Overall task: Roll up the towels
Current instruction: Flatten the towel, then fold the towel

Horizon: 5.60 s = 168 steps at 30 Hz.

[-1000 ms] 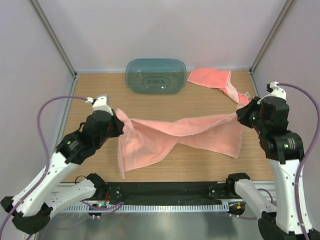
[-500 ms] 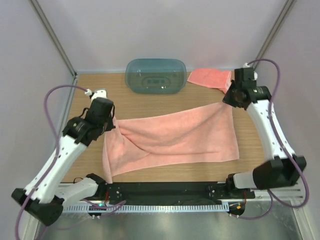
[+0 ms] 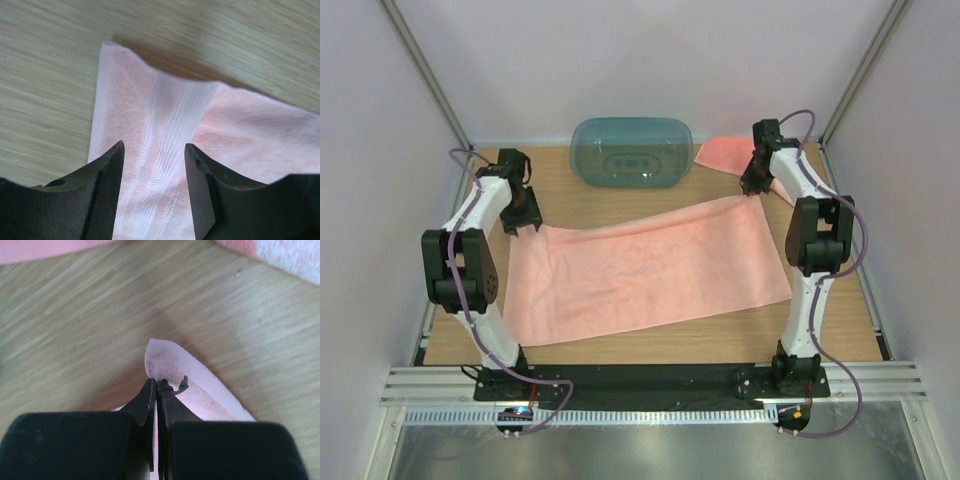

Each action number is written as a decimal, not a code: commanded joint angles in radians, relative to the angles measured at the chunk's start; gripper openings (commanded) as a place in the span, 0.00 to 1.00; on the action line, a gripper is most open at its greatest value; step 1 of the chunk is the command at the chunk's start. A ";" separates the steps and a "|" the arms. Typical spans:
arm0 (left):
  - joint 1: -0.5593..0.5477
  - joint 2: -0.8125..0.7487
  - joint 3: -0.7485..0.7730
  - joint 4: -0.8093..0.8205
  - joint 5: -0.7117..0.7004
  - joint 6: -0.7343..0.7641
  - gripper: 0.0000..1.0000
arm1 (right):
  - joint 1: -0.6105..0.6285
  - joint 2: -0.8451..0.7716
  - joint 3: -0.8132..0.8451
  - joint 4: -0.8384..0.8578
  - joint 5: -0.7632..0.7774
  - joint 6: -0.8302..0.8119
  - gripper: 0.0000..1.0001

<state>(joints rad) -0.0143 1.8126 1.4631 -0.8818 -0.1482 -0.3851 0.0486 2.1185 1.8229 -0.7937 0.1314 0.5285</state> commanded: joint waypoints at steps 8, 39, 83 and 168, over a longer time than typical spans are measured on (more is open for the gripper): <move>0.082 -0.142 -0.099 0.020 0.004 -0.008 0.54 | -0.156 0.057 0.067 -0.001 0.076 0.031 0.01; -0.078 -0.444 -0.652 0.372 0.349 -0.367 0.56 | -0.119 -0.643 -0.912 0.267 -0.248 -0.035 0.99; 0.083 -0.918 -0.963 0.142 0.161 -0.669 0.69 | 0.120 -0.848 -0.827 0.057 0.065 -0.042 1.00; 0.080 -0.694 -0.541 0.023 0.191 -0.147 0.00 | -0.633 -0.858 -1.297 0.274 -0.378 0.116 0.01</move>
<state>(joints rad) 0.0658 1.1393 0.9253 -0.8654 0.0322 -0.5419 -0.5854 1.2457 0.5293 -0.5308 -0.2310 0.6659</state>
